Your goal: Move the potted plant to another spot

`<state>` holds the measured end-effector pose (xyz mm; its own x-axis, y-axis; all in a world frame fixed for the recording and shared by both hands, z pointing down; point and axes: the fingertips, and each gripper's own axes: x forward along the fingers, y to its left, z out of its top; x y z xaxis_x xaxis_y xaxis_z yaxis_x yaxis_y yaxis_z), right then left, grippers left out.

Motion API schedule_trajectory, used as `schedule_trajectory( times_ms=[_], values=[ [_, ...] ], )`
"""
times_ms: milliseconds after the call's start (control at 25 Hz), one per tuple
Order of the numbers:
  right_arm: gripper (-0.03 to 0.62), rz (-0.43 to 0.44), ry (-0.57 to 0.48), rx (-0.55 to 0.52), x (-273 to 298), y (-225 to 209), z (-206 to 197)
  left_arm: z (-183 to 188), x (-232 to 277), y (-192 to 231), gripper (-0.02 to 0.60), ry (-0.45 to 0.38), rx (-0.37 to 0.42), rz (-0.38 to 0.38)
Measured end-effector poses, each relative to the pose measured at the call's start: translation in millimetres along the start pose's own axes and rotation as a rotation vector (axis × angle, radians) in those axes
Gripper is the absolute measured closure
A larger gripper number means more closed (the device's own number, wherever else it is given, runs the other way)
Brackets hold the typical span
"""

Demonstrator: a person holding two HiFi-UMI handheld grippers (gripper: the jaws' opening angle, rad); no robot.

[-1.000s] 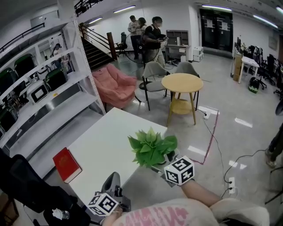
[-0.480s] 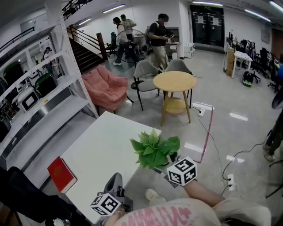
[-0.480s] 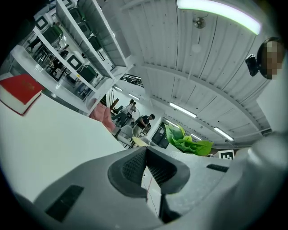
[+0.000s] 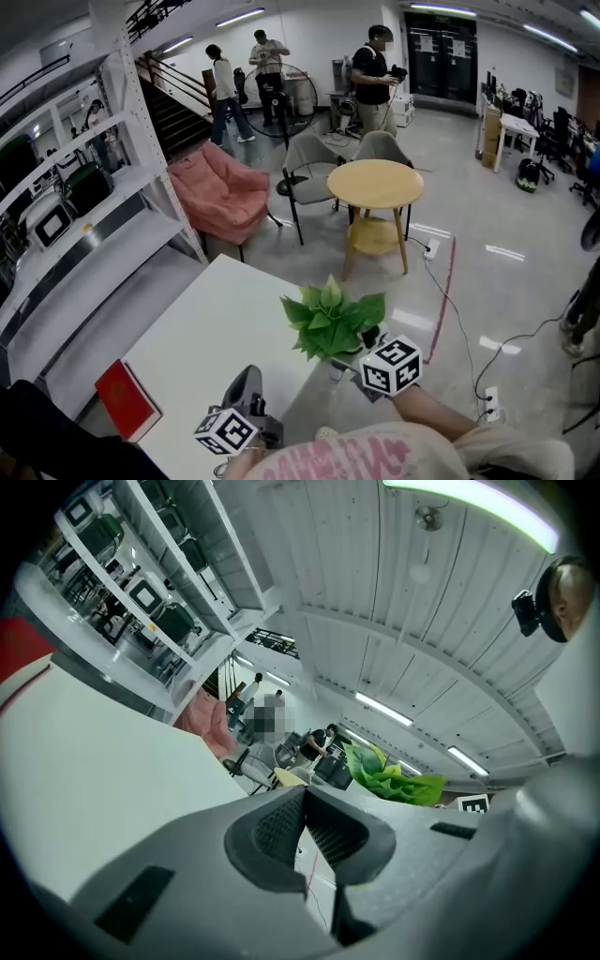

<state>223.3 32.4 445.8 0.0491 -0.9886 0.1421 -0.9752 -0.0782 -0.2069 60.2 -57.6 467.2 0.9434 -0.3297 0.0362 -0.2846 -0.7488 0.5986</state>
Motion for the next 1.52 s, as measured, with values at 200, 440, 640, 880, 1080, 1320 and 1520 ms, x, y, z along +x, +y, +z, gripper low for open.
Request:
schedule_trajectory(
  times_ms=[200,440,640,880,1080,1320,1520],
  values=[
    [0.098,0.016,-0.002,-0.005,45,-22,19,32,43,14,0.58,-0.016,0.019,-0.01],
    [0.098,0.038,-0.008,-0.002,94,-47,38,67,75,39,0.58,-0.065,0.034,0.027],
    [0.098,0.073,-0.015,-0.025,133,-53,47,81,84,66,0.58,-0.092,0.026,0.068],
    [0.098,0.121,0.008,-0.031,171,-53,47,94,80,90,0.58,-0.138,0.005,0.133],
    [0.098,0.16,0.034,-0.048,189,-48,37,94,75,100,0.58,-0.161,-0.004,0.159],
    [0.098,0.211,0.08,-0.046,216,-38,19,88,46,121,0.58,-0.194,-0.019,0.245],
    [0.098,0.273,0.127,-0.1,233,-23,7,86,7,137,0.58,-0.242,-0.034,0.364]
  ],
)
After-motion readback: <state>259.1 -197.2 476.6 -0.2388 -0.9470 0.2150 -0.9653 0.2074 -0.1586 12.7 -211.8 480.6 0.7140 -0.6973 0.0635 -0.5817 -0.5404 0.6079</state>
